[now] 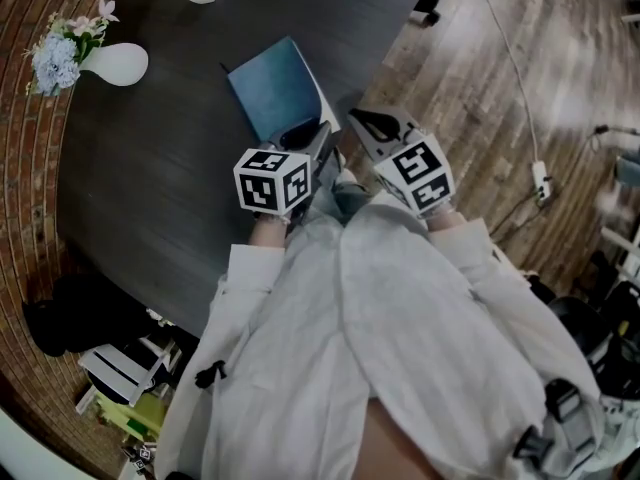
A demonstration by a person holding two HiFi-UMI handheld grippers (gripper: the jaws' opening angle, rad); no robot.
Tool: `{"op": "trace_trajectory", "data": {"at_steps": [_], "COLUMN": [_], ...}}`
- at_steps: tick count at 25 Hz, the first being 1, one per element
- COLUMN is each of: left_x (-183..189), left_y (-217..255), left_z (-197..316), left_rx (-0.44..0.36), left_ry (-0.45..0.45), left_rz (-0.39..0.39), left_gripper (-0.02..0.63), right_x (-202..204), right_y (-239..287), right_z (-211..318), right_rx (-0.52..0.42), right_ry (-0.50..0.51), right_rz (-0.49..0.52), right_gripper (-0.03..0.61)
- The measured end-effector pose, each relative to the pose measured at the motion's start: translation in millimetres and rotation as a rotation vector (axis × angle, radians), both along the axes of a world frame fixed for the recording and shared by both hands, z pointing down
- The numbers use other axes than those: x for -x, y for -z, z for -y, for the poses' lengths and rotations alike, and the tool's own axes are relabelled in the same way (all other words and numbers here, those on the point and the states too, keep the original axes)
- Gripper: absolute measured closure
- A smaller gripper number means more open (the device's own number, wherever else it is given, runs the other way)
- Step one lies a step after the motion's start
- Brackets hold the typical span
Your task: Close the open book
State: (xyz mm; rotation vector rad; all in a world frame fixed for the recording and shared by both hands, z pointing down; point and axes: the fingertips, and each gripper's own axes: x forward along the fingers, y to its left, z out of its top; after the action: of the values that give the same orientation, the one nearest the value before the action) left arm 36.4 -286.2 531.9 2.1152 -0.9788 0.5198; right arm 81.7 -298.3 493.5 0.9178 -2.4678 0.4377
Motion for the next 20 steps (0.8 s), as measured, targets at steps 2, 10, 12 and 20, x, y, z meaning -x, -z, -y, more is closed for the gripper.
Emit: {"op": "trace_trajectory", "data": {"at_steps": [2,10,12,20], "left_x": [-2,-9,-10,-14], "left_y": [-2,-12,-13,-14], "left_z": [0,-2,-2,-4], "left_rx": [0.002,0.025,0.022,0.013], "left_ry": [-0.01,-0.05,-0.051,-0.065], "left_rz": [0.02,0.122,0.129,0.176], "left_gripper": [0.541,0.54,0.537,0.517], "right_x": [-1,-3,-4,-7], "right_y": [-2,-6,-7,-10], "right_z": [-3,-11,-12,-19], "right_rx": [0.004,0.01,0.01,0.017], "right_ry": [0.001,0.0,-0.003,-0.002], "right_rz": [-0.002,-0.013,-0.015,-0.027], "right_gripper": [0.572,0.572,0.572,0.572]}}
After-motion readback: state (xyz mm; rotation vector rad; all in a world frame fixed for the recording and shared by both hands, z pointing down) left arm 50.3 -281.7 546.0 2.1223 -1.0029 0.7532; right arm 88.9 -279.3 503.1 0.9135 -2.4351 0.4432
